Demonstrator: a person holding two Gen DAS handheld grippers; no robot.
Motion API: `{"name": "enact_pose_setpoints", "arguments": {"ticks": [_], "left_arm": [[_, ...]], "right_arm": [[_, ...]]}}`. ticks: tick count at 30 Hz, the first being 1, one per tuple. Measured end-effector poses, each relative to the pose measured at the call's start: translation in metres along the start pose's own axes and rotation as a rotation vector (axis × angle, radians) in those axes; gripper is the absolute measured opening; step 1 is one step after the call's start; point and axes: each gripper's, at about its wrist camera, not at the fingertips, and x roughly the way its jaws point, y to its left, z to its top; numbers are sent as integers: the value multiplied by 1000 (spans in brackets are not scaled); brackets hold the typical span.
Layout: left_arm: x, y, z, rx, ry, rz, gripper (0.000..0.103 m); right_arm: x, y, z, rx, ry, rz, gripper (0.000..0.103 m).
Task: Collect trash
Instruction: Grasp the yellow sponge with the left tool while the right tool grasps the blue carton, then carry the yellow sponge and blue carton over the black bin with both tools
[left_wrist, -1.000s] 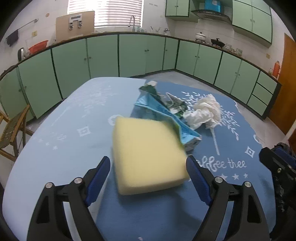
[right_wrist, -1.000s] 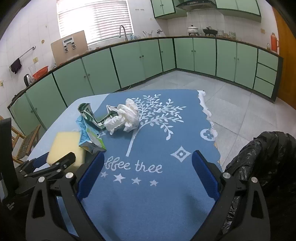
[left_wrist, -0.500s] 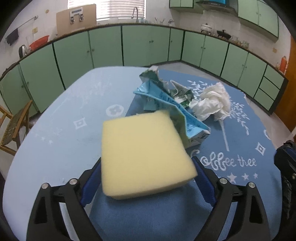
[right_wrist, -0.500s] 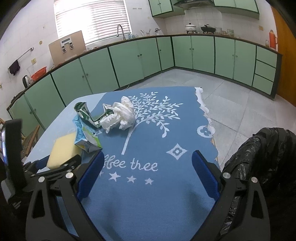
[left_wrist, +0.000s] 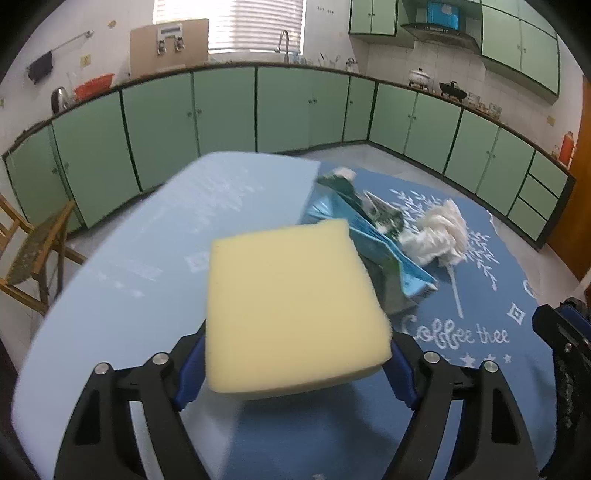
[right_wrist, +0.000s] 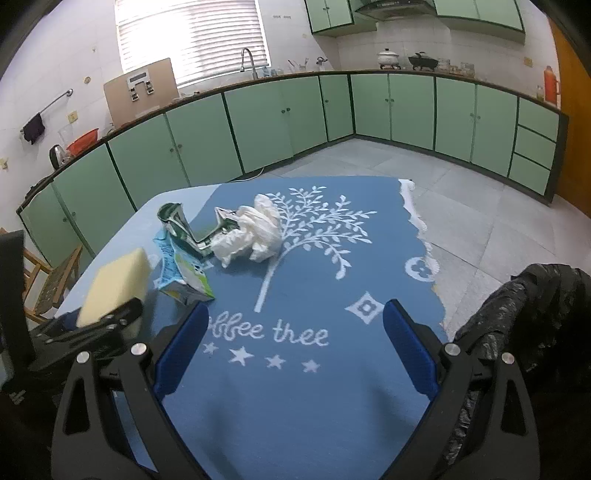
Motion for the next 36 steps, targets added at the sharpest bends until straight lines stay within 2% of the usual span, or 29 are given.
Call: {"name": "enact_pose_setpoints", "arguments": {"ticks": [7, 9, 14, 23, 33, 36], "left_arm": [[-2, 43, 8, -4, -14, 89, 79], [-2, 56, 9, -12, -14, 113, 79], [-1, 81, 12, -30, -11, 148, 79], [8, 92, 21, -36, -13, 147, 79], [11, 90, 21, -41, -10, 134, 79], [8, 89, 21, -35, -17, 131, 79]], "right_arm": [[14, 32, 7, -33, -4, 52, 92], [21, 46, 11, -52, -1, 71, 84], [41, 82, 20, -107, 9, 117, 78], [80, 111, 26, -165, 62, 118, 61], [103, 117, 27, -198, 135, 110, 30], [101, 118, 28, -202, 135, 115, 30]]}}
